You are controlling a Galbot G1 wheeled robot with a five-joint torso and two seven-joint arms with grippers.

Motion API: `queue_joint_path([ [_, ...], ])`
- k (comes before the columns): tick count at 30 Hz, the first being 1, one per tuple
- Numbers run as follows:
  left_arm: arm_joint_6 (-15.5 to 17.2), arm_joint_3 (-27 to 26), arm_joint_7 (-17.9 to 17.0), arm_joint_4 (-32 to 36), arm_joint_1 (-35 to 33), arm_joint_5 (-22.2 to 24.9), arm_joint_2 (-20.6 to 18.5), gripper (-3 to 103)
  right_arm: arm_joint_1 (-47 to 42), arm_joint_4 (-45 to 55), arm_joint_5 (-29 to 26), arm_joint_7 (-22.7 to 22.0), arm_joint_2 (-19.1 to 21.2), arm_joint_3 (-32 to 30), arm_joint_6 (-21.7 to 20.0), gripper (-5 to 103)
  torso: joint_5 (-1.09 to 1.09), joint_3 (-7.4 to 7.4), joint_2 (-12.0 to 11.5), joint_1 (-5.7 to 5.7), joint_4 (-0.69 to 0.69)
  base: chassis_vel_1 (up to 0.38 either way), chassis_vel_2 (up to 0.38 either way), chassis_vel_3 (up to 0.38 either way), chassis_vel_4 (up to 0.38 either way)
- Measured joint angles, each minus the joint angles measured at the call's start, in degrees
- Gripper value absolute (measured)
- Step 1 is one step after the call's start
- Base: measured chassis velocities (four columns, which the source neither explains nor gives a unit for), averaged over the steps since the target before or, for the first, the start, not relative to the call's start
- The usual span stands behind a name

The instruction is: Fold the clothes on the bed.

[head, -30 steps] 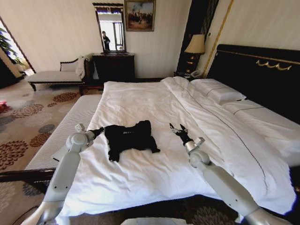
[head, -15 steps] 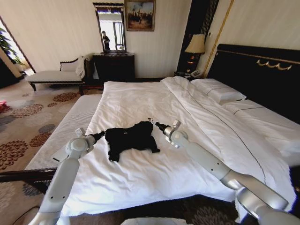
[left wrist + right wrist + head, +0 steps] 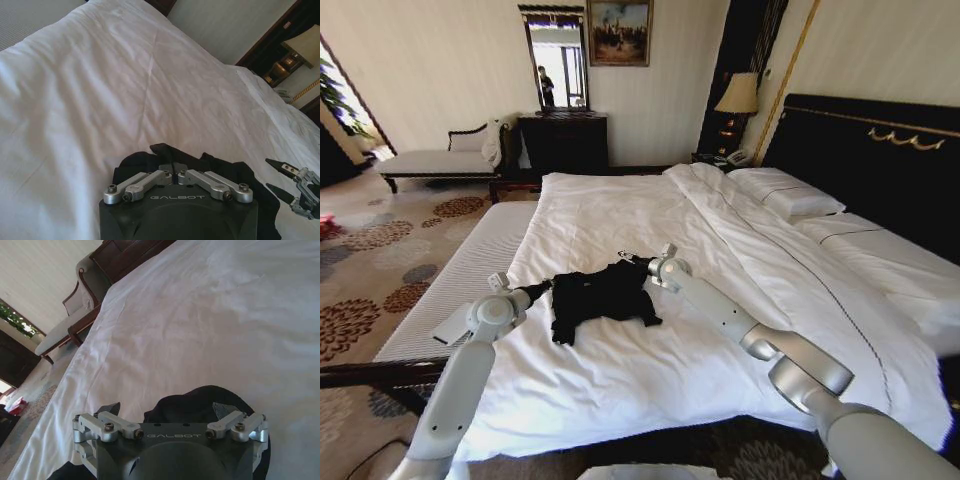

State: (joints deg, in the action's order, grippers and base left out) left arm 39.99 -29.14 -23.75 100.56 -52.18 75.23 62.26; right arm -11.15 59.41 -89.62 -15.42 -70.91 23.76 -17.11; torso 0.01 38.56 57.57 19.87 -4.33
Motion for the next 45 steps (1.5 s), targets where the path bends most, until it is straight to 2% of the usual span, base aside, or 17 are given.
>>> queue_joint_path([
  [2, 0.0, -0.2, 0.0, 0.5, -0.3, 0.1, -0.1, 0, 0.1, -0.2, 2.9, 0.0, 0.0, -0.2, 1.2, 100, -0.01, 0.00, 0.0, 0.00, 0.01, 0.000, 0.000, 0.000, 0.000],
  [8, 0.0, -0.3, 0.0, 1.6, -0.9, 0.1, -0.2, 0, 1.1, -0.4, 5.4, -1.2, 0.1, -2.0, 1.2, 100, 0.00, -0.01, 0.0, -0.01, 0.02, 0.000, 0.000, 0.000, 0.000],
  [14, 0.0, -0.3, 0.0, 2.8, -1.7, 0.1, -0.2, 0, 2.9, -6.4, 5.9, -1.8, -0.5, -1.9, -2.4, 100, -0.01, -0.01, 0.0, -0.01, 0.01, 0.000, 0.000, 0.000, 0.000],
  [16, 0.0, -0.3, 0.0, 3.2, -1.8, 0.0, -0.2, 0, 2.8, -9.2, 6.1, -1.0, -1.1, -1.8, -4.7, 100, -0.01, 0.00, 0.0, -0.01, 0.02, 0.000, 0.000, 0.000, 0.000],
  [20, 0.0, -0.4, 0.0, 3.8, -1.8, 0.0, -0.2, 0, 2.0, -12.0, 8.1, 0.0, -2.2, -1.7, -5.7, 100, -0.01, 0.00, 0.0, -0.01, 0.02, 0.000, 0.000, 0.000, 0.000],
  [29, 0.0, -0.8, -0.1, 4.5, -1.9, 0.2, -0.6, 0, 1.7, -14.9, 10.2, 2.3, -3.1, -2.3, -4.8, 102, -0.01, 0.00, 0.0, -0.01, 0.02, 0.000, 0.000, 0.000, 0.000],
  [30, 0.0, -0.8, -0.1, 4.4, -1.9, 0.2, -0.6, 0, 1.8, -14.9, 10.2, 3.5, -3.1, -2.4, -4.4, 93, -0.01, 0.00, 0.0, -0.01, 0.02, 0.000, 0.000, 0.000, 0.000],
  [31, 0.0, -0.8, -0.1, 4.3, -1.9, 0.2, -0.6, 0, 1.7, -14.9, 10.2, 4.3, -3.0, -2.4, -4.2, 93, -0.01, -0.01, 0.0, -0.01, 0.02, 0.000, 0.000, 0.000, 0.000],
  [33, 0.0, -0.8, -0.1, 4.2, -1.8, 0.1, -0.6, 0, 1.7, -14.7, 10.2, 5.8, -2.9, -2.4, -3.7, 82, -0.01, -0.01, 0.0, -0.01, 0.02, 0.000, 0.000, 0.000, 0.000],
  [35, 0.0, -0.7, -0.1, 4.1, -1.8, 0.1, -0.5, 0, 1.7, -14.5, 10.2, 6.4, -2.9, -2.5, -3.5, 82, -0.01, -0.01, 0.0, -0.01, 0.02, 0.000, 0.000, 0.000, 0.000],
  [39, 0.0, -0.5, -0.1, 3.7, -1.6, -0.3, -0.3, 0, 1.4, -13.7, 9.9, 7.5, -2.7, -2.5, -3.5, 60, -0.01, 0.00, 0.0, -0.01, 0.02, 0.000, 0.000, 0.000, 0.000],
  [41, 0.0, -0.5, -0.1, 3.6, -1.6, -0.3, -0.3, 0, 1.4, -13.6, 9.8, 7.6, -2.6, -2.4, -3.5, 60, -0.01, 0.00, 0.0, -0.01, 0.02, 0.000, 0.000, 0.000, 0.000],
  [42, 0.0, -0.5, -0.1, 3.5, -1.6, -0.4, -0.3, 0, 1.3, -13.2, 9.7, 7.7, -2.5, -2.3, -3.5, 49, -0.01, -0.01, 0.0, -0.01, 0.02, 0.000, 0.000, 0.000, 0.000],
  [44, 0.0, -0.5, -0.1, 3.5, -1.6, -0.4, -0.3, 0, 1.2, -13.0, 9.7, 7.8, -2.4, -2.2, -3.5, 49, -0.01, 0.00, 0.0, -0.01, 0.02, 0.000, 0.000, 0.000, 0.000],
  [45, 0.0, -0.5, -0.2, 3.4, -1.6, -0.5, -0.2, 0, 1.1, -12.8, 9.7, 7.9, -2.4, -2.0, -3.6, 43, -0.01, -0.01, 0.0, -0.01, 0.02, 0.000, 0.000, 0.000, 0.000],
])
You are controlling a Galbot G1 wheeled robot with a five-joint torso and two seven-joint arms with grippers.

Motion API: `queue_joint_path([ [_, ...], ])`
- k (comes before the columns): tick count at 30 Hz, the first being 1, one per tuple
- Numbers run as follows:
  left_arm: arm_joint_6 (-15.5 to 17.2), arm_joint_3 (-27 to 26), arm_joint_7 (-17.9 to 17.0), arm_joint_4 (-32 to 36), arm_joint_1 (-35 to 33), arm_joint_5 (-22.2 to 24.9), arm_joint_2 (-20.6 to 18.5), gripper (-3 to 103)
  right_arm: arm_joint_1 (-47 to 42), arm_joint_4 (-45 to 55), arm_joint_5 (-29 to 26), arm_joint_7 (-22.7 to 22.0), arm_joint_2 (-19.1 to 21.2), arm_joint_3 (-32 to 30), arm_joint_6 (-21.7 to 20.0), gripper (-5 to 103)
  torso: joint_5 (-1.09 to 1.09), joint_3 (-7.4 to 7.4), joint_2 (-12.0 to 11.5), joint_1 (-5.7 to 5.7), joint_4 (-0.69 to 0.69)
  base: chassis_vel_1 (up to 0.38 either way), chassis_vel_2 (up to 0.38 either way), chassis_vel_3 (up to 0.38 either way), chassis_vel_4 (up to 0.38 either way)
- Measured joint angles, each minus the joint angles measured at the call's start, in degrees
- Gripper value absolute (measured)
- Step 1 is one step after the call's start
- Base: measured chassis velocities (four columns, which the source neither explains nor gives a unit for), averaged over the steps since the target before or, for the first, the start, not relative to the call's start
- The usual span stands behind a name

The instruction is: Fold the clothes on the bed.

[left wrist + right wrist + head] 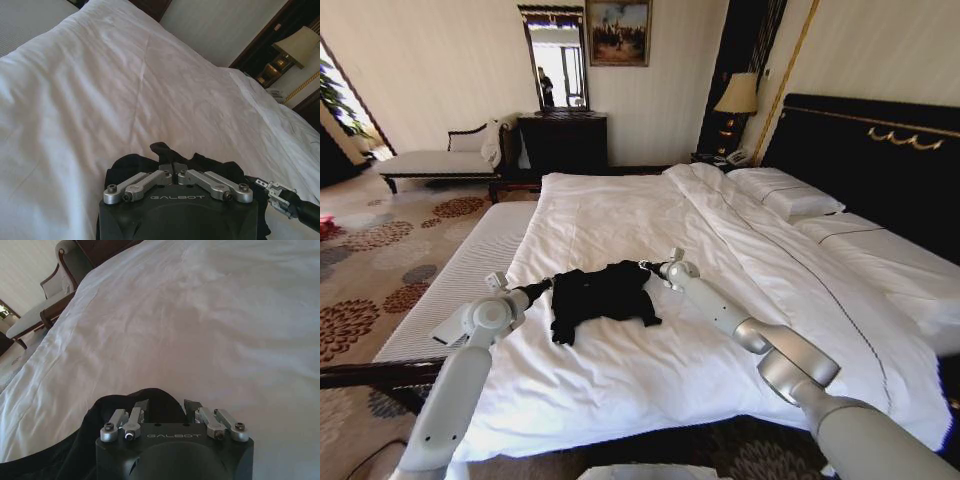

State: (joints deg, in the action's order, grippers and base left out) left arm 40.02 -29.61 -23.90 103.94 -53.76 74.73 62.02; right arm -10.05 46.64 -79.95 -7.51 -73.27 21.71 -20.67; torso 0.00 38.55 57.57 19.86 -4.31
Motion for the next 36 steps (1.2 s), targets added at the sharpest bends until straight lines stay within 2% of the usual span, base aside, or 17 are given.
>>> queue_joint_path([
  [3, 0.0, -0.1, 0.0, -0.4, -0.2, -0.4, 0.2, 0, -0.3, 0.4, 0.2, 1.1, 0.3, 0.3, 0.0, 28, 0.00, 0.00, 0.0, 0.00, 0.00, 0.000, 0.000, 0.000, 0.000],
  [5, 0.0, -0.1, 0.0, -0.4, -0.2, -0.5, 0.2, 0, -0.4, 0.5, 0.3, 1.4, 0.4, 0.4, 0.1, 28, 0.00, 0.00, 0.0, 0.00, 0.00, 0.000, 0.000, 0.000, 0.000],
  [8, -0.1, -0.1, 0.0, -0.8, -0.2, -0.7, 0.3, 0, -0.5, 1.0, 0.7, 3.7, 1.1, 0.8, 0.8, 12, 0.00, 0.00, 0.0, 0.00, 0.00, 0.000, 0.000, 0.000, 0.000],
  [10, -0.1, -0.1, 0.0, -0.9, -0.1, -0.7, 0.3, 0, -0.5, 1.0, 0.7, 4.0, 1.2, 0.8, 0.9, 12, 0.00, 0.00, 0.0, 0.00, 0.00, 0.000, 0.000, 0.000, 0.000],
  [13, -0.1, -0.1, 0.0, -1.2, 0.5, -0.7, 0.3, 0, -0.5, 1.3, 0.9, 6.5, 1.9, 1.0, 1.8, 1, 0.00, 0.00, 0.0, 0.00, 0.00, 0.000, 0.000, 0.000, 0.000],
  [16, -0.1, 0.0, 0.0, -1.4, 0.8, -0.7, 0.3, 0, -0.6, 1.7, 1.1, 8.2, 2.2, 0.9, 2.7, 0, 0.00, 0.00, 0.0, 0.00, 0.00, 0.000, 0.000, 0.000, 0.000],
  [20, -0.3, 0.4, 0.0, -1.7, 1.9, -0.7, 0.3, 0, -1.5, 3.6, 1.9, 13.8, 3.4, -0.9, 6.4, 0, 0.00, 0.00, 0.0, 0.00, 0.00, 0.000, 0.000, 0.000, 0.000],
  [21, -0.3, 0.4, 0.0, -1.7, 1.9, -0.7, 0.3, 0, -1.5, 3.6, 1.9, 13.8, 3.4, -0.9, 6.4, 0, 0.00, 0.00, 0.0, 0.00, 0.00, 0.000, 0.000, 0.000, 0.000],
  [24, -0.7, 0.2, 0.0, -1.9, 3.3, -0.6, 0.0, 0, -2.7, 6.8, 2.3, 17.2, 5.3, -3.6, 11.2, 0, 0.00, 0.00, 0.0, 0.00, 0.01, 0.000, 0.000, 0.000, 0.000],
  [26, -0.9, 0.1, 0.1, -2.0, 3.5, -0.6, -0.1, 0, -3.0, 7.5, 2.5, 17.5, 5.6, -4.0, 12.1, 0, 0.00, 0.00, 0.0, 0.00, 0.01, 0.000, 0.000, 0.000, 0.000],
  [30, -2.0, -1.0, 0.3, -0.8, 6.8, -0.3, -1.3, 0, -5.8, 15.7, 3.1, 17.6, 10.5, -8.2, 19.3, 0, -0.01, 0.00, 0.0, 0.00, 0.00, 0.000, 0.000, 0.000, 0.000],
  [31, -2.0, -1.0, 0.3, -0.8, 6.8, -0.3, -1.3, 0, -5.8, 15.7, 3.1, 17.6, 10.5, -8.2, 19.3, 0, -0.01, 0.00, 0.0, 0.00, 0.00, 0.000, 0.000, 0.000, 0.000],
  [33, -2.8, -1.5, 0.6, 0.5, 8.7, -0.1, -2.5, 0, -6.8, 20.2, 3.3, 16.4, 12.9, -10.3, 22.5, 0, -0.02, 0.00, 0.0, 0.00, -0.04, 0.000, 0.000, 0.000, 0.000],
  [36, -3.8, -2.3, 0.9, 2.1, 10.7, 0.2, -4.3, 0, -7.1, 25.0, 3.2, 14.2, 15.2, -12.7, 25.8, 0, -0.01, 0.00, 0.0, 0.00, -0.02, 0.000, 0.000, 0.000, 0.000],
])
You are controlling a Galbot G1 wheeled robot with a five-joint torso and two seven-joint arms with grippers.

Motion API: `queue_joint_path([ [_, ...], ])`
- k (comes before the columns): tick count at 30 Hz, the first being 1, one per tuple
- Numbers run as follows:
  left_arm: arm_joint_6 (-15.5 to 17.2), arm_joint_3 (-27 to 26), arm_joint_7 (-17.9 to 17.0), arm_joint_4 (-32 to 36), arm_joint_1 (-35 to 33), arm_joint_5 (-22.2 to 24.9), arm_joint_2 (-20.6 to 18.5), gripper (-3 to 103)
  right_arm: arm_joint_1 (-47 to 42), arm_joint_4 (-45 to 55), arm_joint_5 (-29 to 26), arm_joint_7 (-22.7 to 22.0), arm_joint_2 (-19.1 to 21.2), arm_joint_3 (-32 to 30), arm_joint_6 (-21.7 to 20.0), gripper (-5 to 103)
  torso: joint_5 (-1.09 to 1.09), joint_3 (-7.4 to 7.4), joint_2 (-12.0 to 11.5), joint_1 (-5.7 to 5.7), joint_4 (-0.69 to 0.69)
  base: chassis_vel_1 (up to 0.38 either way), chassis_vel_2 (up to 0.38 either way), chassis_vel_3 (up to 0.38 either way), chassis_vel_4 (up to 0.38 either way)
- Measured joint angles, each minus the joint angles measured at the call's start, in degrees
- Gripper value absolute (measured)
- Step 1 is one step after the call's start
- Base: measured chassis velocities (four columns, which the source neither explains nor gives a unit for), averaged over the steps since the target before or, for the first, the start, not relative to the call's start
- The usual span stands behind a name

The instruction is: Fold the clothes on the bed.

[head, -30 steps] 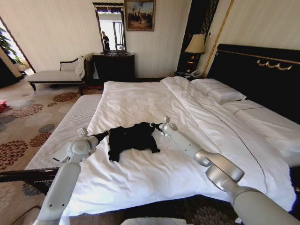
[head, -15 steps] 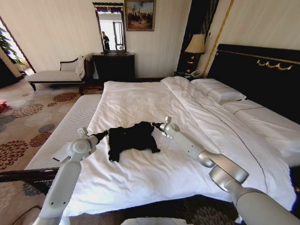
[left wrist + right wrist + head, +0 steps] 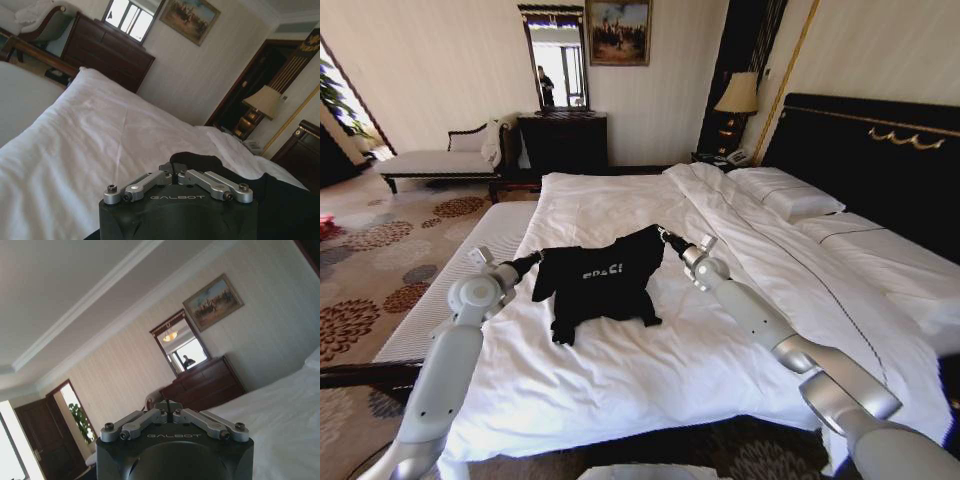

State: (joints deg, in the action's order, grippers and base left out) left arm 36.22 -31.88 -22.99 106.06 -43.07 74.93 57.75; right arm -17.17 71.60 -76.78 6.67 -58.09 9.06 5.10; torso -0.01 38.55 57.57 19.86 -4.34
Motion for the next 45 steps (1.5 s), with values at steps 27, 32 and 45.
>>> queue_joint_path([
  [27, -8.4, -35.8, 3.9, 31.2, -17.3, 27.4, -23.1, 0, -14.1, 46.3, -20.9, 4.8, 29.9, -26.3, 7.5, 0, -0.01, -0.02, 0.0, -0.01, 0.01, 0.000, 0.000, 0.000, 0.000],
  [32, -9.1, -46.1, 4.7, 35.3, -21.7, 37.0, -25.0, 0, -17.2, 54.5, -24.0, 4.0, 34.6, -33.0, 8.4, 0, 0.02, -0.02, 0.0, -0.02, 0.05, 0.000, 0.000, 0.000, 0.000],
  [45, -6.0, -52.5, 0.4, 36.1, -22.4, 46.8, -27.4, 0, -20.0, 61.0, -29.8, -5.1, 42.9, -42.8, 4.6, 0, 0.04, -0.02, 0.0, -0.02, 0.03, 0.000, 0.000, 0.000, 0.000],
])
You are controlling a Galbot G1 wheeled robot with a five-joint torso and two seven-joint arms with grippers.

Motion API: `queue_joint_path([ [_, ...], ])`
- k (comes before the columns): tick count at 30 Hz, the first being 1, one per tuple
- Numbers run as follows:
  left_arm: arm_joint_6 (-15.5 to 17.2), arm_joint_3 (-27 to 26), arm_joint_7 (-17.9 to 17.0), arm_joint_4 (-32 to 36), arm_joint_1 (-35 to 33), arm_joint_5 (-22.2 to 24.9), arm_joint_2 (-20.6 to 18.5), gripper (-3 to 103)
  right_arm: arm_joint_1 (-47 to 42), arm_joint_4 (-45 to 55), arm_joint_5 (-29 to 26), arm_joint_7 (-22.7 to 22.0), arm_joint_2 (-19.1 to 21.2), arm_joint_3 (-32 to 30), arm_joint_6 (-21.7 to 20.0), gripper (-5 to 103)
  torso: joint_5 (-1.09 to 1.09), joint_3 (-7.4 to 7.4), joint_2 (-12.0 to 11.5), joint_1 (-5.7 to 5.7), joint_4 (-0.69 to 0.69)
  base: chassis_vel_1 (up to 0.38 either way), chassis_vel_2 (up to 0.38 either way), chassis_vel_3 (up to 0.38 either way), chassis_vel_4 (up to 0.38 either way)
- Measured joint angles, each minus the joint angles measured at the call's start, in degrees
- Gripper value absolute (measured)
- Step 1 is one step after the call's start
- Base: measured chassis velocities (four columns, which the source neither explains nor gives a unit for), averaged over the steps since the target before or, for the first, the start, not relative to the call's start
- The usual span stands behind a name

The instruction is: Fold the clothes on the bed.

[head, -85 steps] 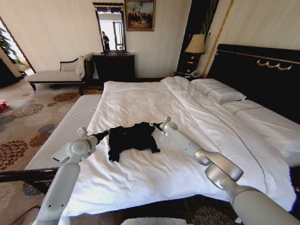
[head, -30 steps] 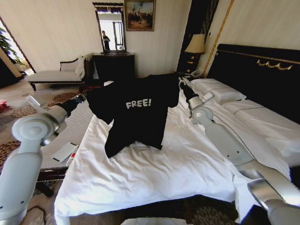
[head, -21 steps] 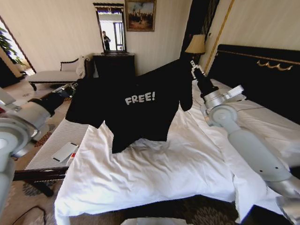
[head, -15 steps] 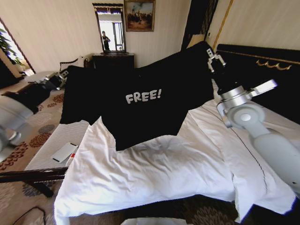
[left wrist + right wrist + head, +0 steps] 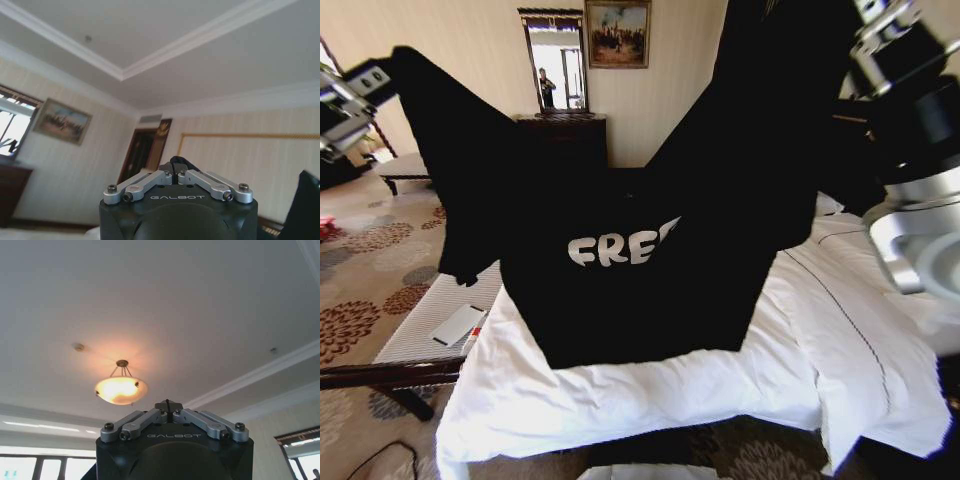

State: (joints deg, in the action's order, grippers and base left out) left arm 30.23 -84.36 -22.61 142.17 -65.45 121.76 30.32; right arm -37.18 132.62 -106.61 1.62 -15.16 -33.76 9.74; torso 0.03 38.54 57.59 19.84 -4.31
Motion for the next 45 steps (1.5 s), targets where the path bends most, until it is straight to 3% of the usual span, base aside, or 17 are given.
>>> queue_joint_path([
  [4, 6.8, 12.3, -3.8, -3.5, 0.2, -14.1, -1.0, 0, -1.2, -5.4, 5.4, -7.7, -2.5, 7.1, -5.4, 0, -0.02, 0.01, 0.0, 0.01, -0.02, 0.000, 0.000, 0.000, 0.000],
  [5, 6.8, 12.3, -3.8, -3.5, 0.2, -14.1, -1.0, 0, -1.2, -5.4, 5.4, -7.7, -2.5, 7.1, -5.4, 0, -0.02, 0.01, 0.0, 0.01, -0.02, 0.000, 0.000, 0.000, 0.000],
  [8, 8.2, 28.3, -4.1, -9.9, 3.8, -26.0, -0.8, 0, 2.1, -15.0, 12.1, -11.5, -9.3, 21.4, -8.0, 0, -0.06, 0.04, 0.0, 0.05, -0.01, 0.000, 0.000, 0.000, 0.000],
  [10, 8.3, 36.0, -4.0, -15.0, 7.1, -30.4, 0.4, 0, 3.7, -20.9, 14.9, -12.0, -13.7, 28.2, -8.8, 0, -0.07, 0.05, 0.0, 0.07, -0.01, 0.000, 0.000, 0.000, 0.000],
  [11, 8.3, 36.0, -4.0, -15.0, 7.1, -30.4, 0.4, 0, 3.7, -20.9, 14.9, -12.0, -13.7, 28.2, -8.8, 0, -0.07, 0.05, 0.0, 0.07, -0.01, 0.000, 0.000, 0.000, 0.000],
  [14, 8.3, 43.7, -4.0, -20.6, 10.9, -34.0, 2.3, 0, 6.2, -27.3, 17.8, -12.0, -18.2, 35.0, -9.4, 0, -0.01, 0.05, 0.0, 0.06, 0.01, 0.000, 0.000, 0.000, 0.000],
  [16, 7.7, 52.3, -3.9, -25.7, 16.5, -37.6, 4.6, 0, 9.4, -32.9, 19.8, -11.8, -22.4, 41.0, -9.4, 0, -0.02, 0.03, 0.0, 0.03, 0.02, 0.000, 0.000, 0.000, 0.000],
  [19, 7.4, 57.1, -3.9, -28.9, 20.0, -39.6, 6.3, 0, 11.2, -36.0, 20.5, -11.8, -24.8, 44.0, -9.3, 0, 0.00, 0.02, 0.0, 0.02, 0.01, 0.000, 0.000, 0.000, 0.000],
  [21, 6.6, 64.4, -3.9, -36.1, 26.8, -43.7, 10.0, 0, 14.8, -43.7, 22.6, -11.5, -30.2, 48.9, -8.9, 0, -0.06, 0.03, 0.0, 0.03, -0.01, 0.000, 0.000, 0.000, 0.000],
  [22, 6.6, 64.4, -3.9, -36.1, 26.8, -43.7, 10.0, 0, 14.8, -43.7, 22.6, -11.5, -30.2, 48.9, -8.9, 0, -0.06, 0.03, 0.0, 0.03, -0.01, 0.000, 0.000, 0.000, 0.000],
  [26, 5.5, 73.4, -3.3, -48.0, 34.8, -48.2, 16.7, 0, 19.8, -58.1, 27.1, -9.0, -38.2, 53.6, -6.9, 0, -0.02, 0.04, 0.0, 0.05, 0.00, 0.000, 0.000, 0.000, 0.000],
  [28, 5.2, 74.8, -3.0, -50.1, 36.1, -49.3, 18.0, 0, 20.6, -60.9, 27.9, -8.4, -39.4, 54.0, -6.6, 0, -0.03, 0.04, 0.0, 0.05, 0.00, 0.000, 0.000, 0.000, 0.000],
  [32, 3.6, 79.4, -1.5, -60.6, 41.5, -55.3, 25.0, 0, 24.2, -76.8, 32.7, -4.6, -47.5, 54.5, -5.3, 0, -0.04, 0.02, 0.0, 0.02, -0.05, 0.000, 0.000, 0.000, 0.000],
  [37, 1.9, 80.4, -1.3, -68.0, 43.7, -58.9, 29.0, 0, 25.4, -85.1, 37.7, -3.4, -53.7, 55.2, -4.7, 0, -0.04, 0.03, 0.0, 0.03, 0.01, 0.000, 0.000, 0.000, 0.000],
  [40, 1.7, 80.6, -1.6, -69.5, 43.9, -59.3, 29.8, -1, 25.5, -86.6, 39.6, -3.4, -55.0, 55.1, -4.7, 0, -0.03, 0.03, 0.0, 0.04, 0.03, 0.000, 0.000, 0.000, 0.000],
  [42, 1.7, 80.6, -1.8, -70.1, 43.9, -59.7, 29.9, 4, 25.5, -86.9, 40.3, -3.5, -55.3, 55.1, -4.7, 0, -0.02, 0.03, 0.0, 0.03, 0.03, 0.000, 0.000, 0.000, 0.000],
  [45, 1.7, 80.4, -2.1, -71.5, 43.8, -60.5, 29.7, 21, 26.1, -88.3, 43.8, -4.7, -55.8, 54.8, -5.0, 16, -0.03, 0.01, 0.0, 0.01, -0.02, 0.000, 0.000, 0.000, 0.000],
])
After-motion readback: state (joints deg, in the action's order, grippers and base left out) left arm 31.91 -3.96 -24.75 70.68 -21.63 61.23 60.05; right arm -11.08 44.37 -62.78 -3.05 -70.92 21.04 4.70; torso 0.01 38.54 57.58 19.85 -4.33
